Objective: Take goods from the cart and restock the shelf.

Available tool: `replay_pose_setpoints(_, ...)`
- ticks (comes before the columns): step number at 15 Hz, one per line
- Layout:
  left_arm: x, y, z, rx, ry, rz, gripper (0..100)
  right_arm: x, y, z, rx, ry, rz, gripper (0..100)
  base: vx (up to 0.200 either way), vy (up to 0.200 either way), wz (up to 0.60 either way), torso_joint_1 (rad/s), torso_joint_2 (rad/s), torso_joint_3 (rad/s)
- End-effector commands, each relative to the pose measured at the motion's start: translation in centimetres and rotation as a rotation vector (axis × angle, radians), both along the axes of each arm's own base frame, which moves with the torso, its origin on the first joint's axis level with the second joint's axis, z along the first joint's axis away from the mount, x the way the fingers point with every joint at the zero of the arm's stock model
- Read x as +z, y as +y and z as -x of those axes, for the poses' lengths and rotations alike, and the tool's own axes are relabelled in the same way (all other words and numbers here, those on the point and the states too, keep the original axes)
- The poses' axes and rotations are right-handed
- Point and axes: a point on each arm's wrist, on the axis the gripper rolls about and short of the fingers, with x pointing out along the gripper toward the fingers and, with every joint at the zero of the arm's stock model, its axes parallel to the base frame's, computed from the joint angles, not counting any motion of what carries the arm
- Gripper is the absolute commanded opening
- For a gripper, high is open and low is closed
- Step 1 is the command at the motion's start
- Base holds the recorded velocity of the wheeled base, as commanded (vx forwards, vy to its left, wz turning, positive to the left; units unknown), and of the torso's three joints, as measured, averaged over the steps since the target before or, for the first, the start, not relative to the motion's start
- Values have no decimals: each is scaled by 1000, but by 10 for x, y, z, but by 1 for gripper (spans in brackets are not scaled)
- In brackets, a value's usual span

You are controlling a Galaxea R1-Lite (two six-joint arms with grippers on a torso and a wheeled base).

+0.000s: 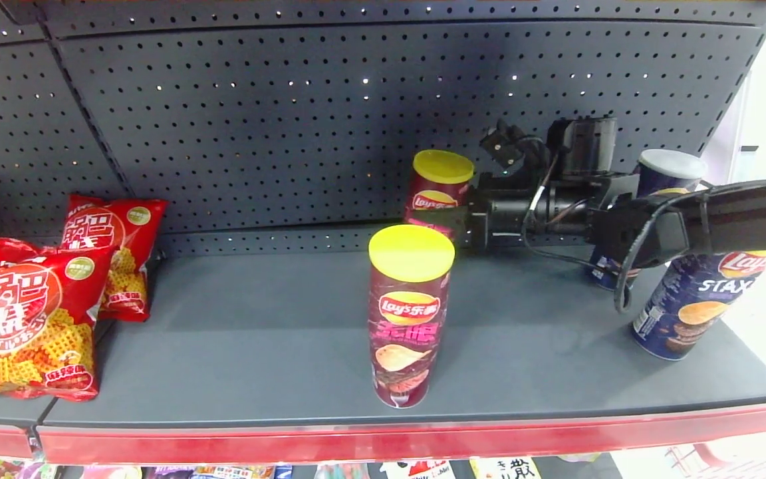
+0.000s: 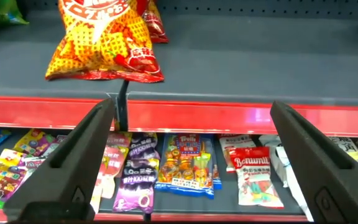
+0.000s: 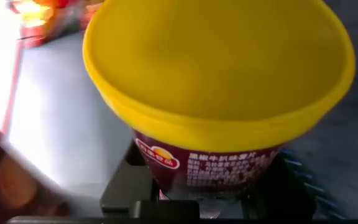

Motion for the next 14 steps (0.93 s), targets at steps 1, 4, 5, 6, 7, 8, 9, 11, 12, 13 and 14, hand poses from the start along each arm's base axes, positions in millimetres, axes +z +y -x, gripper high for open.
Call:
replay_pose_setpoints(1,0,0,0,0,5,1,100,-13,12,-5,46,26,7,0,0,0,0,0,0,0)
replay_pose_setpoints(4,0,0,0,0,5,1,100,-7,20,-4,65,30,7,0,0,0,0,0,0,0)
replay_pose_setpoints(5,0,0,0,0,5,1,100,0,24,-4,74,26,6,0,0,0,0,0,0,0)
replay_pose_setpoints(6,0,0,0,0,5,1,100,6,25,-4,77,26,4,0,0,0,0,0,0,0)
replay_pose_setpoints(7,0,0,0,0,5,1,100,8,25,-2,80,36,8,0,0,0,0,0,0,0)
replay_pose_setpoints(8,0,0,0,0,6,1,100,8,25,-1,83,43,9,0,0,0,0,0,0,0)
replay_pose_setpoints(9,0,0,0,0,5,1,100,8,27,0,93,45,9,0,0,0,0,0,0,0)
replay_pose_setpoints(11,0,0,0,0,5,1,100,7,30,2,107,51,9,0,0,0,0,0,0,0)
replay_pose_setpoints(12,0,0,0,0,3,1,100,6,30,4,105,57,12,0,0,0,0,0,0,0)
replay_pose_setpoints(13,0,0,0,0,5,1,100,7,31,6,108,58,13,0,0,0,0,0,0,0)
replay_pose_setpoints(14,0,0,0,0,3,1,100,5,32,7,108,63,15,0,0,0,0,0,0,0)
